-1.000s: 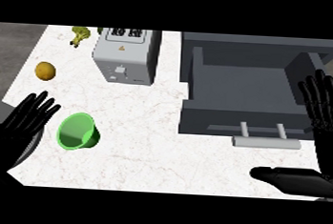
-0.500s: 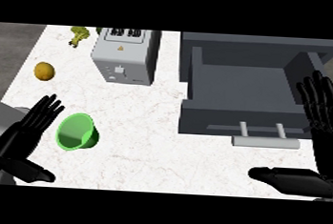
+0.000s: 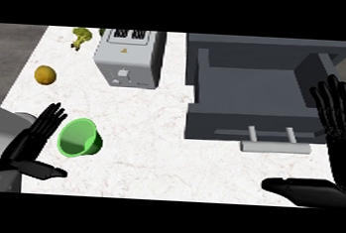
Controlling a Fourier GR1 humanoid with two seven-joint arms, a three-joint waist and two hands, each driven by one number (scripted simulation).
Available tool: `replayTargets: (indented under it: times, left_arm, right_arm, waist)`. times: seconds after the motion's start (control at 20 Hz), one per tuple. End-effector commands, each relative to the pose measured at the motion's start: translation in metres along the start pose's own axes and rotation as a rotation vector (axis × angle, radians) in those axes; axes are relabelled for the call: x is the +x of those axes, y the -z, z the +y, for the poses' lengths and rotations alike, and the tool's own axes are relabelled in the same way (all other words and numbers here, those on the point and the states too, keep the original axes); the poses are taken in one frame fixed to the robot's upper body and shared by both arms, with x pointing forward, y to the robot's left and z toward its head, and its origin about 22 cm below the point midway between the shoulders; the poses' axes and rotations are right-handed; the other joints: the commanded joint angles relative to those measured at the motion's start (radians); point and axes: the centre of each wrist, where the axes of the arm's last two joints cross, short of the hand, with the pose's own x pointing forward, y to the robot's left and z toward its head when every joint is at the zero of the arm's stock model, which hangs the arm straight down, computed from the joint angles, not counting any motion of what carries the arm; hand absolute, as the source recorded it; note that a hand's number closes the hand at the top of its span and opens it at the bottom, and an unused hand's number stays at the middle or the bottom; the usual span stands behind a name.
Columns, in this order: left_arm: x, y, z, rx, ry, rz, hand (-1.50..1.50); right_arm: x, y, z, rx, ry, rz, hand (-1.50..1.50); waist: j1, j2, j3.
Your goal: Pick up the cup, place it into the drawer and close the drawer
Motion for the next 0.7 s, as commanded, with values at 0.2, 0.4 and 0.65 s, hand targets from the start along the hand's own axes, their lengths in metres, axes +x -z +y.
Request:
replayTargets:
  times: [0.2, 0.4, 0.65]
  left_arm:
    - [-0.019, -0.004, 0.004, -0.018, -0.081, -0.071, -1.50]
    - [-0.026, 0.008, -0.009, -0.026, -0.068, -0.097, -1.50]
    - [-0.017, 0.007, 0.007, -0.045, -0.049, -0.110, -1.50]
  right_arm:
    - [-0.003, 0.009, 0.002, 0.021, -0.006, -0.013, -1.50]
    - [0.002, 0.004, -0.002, 0.022, 0.018, -0.013, -1.50]
    - [0.002, 0.019, -0.001, 0.021, -0.004, -0.018, -1.50]
  waist:
    - [-0.008, 0.007, -0.006]
    - [-0.015, 0.007, -0.007]
    - [-0.010, 0.008, -0.007]
